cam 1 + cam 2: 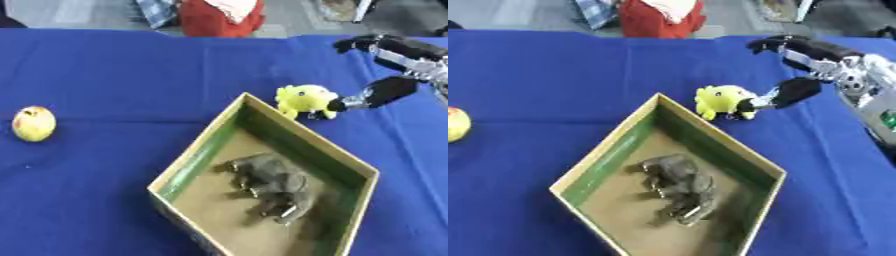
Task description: Pick up objects on the table and place them in the box.
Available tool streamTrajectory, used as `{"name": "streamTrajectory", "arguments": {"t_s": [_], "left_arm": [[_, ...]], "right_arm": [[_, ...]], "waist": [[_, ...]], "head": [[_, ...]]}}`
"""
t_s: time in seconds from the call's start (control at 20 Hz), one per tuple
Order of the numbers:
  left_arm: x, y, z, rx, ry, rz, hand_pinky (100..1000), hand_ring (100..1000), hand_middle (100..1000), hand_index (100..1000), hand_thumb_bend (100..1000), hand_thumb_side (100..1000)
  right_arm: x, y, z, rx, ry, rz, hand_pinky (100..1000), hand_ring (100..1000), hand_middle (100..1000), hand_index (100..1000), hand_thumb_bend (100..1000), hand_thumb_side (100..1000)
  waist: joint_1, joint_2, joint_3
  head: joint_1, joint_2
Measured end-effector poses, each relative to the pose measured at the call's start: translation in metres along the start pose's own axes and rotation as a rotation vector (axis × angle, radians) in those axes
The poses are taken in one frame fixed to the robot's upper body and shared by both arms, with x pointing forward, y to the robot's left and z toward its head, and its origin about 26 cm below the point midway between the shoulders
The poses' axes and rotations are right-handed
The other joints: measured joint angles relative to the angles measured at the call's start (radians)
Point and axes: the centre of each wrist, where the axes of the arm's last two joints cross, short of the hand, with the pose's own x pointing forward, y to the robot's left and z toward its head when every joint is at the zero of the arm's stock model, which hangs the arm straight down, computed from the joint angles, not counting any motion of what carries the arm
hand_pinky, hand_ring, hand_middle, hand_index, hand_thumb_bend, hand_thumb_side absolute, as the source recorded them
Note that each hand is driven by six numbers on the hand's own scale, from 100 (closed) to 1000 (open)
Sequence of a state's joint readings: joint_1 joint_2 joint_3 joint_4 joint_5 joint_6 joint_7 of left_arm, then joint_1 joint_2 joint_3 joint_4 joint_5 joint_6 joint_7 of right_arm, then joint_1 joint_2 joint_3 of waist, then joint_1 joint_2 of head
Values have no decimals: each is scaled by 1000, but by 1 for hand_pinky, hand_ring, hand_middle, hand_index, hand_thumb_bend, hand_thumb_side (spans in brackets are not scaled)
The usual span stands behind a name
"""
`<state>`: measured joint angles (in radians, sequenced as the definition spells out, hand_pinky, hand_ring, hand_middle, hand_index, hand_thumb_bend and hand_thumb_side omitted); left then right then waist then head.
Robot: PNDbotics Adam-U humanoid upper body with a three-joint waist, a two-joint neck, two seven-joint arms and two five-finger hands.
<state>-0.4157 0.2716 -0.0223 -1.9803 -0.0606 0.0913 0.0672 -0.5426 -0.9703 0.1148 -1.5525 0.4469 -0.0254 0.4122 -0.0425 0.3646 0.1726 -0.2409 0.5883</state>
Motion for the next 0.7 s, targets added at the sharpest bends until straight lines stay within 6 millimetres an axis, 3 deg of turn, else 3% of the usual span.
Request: {"name": "streamTrajectory", "arguments": {"t_s": [0.7], "left_arm": [[1, -3, -1, -17, -6, 11, 601, 635, 688, 835, 100, 1000]], "right_arm": [[-7, 11, -9, 16, 33, 9, 1000, 1000, 937, 1000, 755, 683]], "waist": [[-9, 31, 32]], "head": [[-22, -19]]}}
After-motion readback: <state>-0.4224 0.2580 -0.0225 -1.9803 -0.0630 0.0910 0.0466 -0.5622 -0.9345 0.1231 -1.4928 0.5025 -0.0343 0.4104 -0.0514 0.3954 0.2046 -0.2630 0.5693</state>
